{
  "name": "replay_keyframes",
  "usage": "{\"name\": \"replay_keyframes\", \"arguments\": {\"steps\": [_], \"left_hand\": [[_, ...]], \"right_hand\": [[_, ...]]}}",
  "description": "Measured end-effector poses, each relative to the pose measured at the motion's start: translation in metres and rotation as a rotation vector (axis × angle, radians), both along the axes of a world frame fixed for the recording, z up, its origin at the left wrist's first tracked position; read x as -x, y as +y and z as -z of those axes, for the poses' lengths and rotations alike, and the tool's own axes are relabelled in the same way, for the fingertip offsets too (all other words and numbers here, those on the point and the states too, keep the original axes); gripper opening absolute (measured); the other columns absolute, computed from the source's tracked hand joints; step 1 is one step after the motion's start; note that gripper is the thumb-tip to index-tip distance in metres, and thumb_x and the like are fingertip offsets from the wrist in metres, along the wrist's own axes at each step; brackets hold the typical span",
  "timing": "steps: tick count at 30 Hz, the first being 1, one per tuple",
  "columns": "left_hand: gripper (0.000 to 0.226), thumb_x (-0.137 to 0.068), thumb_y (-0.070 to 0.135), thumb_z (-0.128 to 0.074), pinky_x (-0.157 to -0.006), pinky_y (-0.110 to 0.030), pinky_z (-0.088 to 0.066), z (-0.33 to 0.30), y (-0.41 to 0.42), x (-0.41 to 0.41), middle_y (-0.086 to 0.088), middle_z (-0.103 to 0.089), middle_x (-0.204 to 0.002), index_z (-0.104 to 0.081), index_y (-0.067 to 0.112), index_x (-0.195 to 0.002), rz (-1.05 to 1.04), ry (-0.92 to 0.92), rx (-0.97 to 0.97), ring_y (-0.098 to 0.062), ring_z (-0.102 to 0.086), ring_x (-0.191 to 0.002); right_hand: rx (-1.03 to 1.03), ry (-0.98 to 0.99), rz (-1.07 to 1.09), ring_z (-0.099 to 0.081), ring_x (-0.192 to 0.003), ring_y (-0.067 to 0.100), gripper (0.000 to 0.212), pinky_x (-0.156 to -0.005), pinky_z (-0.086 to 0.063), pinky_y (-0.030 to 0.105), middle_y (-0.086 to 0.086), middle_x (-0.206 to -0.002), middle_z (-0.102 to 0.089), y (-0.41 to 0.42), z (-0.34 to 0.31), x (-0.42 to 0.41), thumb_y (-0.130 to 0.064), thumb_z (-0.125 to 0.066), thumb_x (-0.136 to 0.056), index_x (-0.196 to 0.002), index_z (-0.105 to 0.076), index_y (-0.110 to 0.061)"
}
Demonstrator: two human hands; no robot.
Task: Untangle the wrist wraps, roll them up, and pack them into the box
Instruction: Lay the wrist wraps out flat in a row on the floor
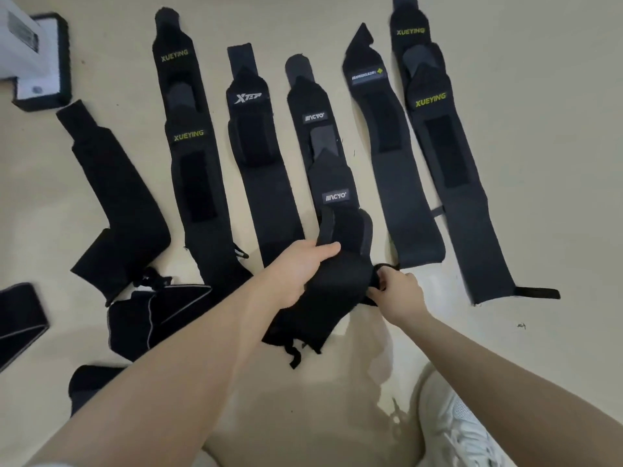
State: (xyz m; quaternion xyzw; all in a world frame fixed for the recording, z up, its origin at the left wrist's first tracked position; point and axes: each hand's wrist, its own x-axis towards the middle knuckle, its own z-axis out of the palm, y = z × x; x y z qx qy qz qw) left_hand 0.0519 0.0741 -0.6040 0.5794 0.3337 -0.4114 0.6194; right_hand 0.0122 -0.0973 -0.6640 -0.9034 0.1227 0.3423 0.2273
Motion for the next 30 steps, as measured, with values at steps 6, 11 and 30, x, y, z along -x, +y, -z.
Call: {"name": "replay_keyframes", "arguments": {"steps": [6, 11, 30], "left_hand": [[0.032, -0.095, 0.034, -0.054, -0.064, -0.033, -0.058, 0.009, -0.019, 0.026, -0.010, -0.072, -0.101, -0.063, 0.010, -0.115, -0.288, 0.413, 0.265, -0.024, -0.071, -0.086], [0.036, -0.101, 0.031, -0.042, -0.064, -0.031, -0.055, 0.028, -0.044, 0.042, -0.007, -0.065, -0.115, -0.052, 0.010, -0.129, -0.249, 0.419, 0.182, -0.020, -0.064, -0.095], [0.035, -0.097, 0.043, -0.041, -0.089, -0.038, -0.046, 0.054, -0.043, 0.057, -0.004, -0.041, -0.113, -0.058, 0.013, -0.101, 0.475, -0.219, -0.605, -0.022, -0.051, -0.099]], "right_hand": [[-0.551, 0.152, 0.421, -0.060, -0.086, 0.027, 0.011, -0.084, -0.052, 0.041, 0.008, -0.091, -0.063, -0.007, -0.016, -0.004, -0.012, -0.048, -0.096, -0.096, -0.059, -0.008], [-0.456, 0.339, 0.377, -0.057, -0.069, 0.015, 0.020, -0.057, -0.045, 0.021, 0.001, -0.075, -0.062, -0.026, -0.022, -0.009, -0.019, -0.045, -0.098, -0.090, -0.062, -0.011], [-0.702, 0.248, 0.543, -0.066, -0.096, 0.021, 0.026, -0.077, -0.055, 0.029, 0.005, -0.106, -0.069, -0.024, -0.003, 0.035, -0.012, -0.063, -0.088, -0.114, -0.062, -0.011]]}}
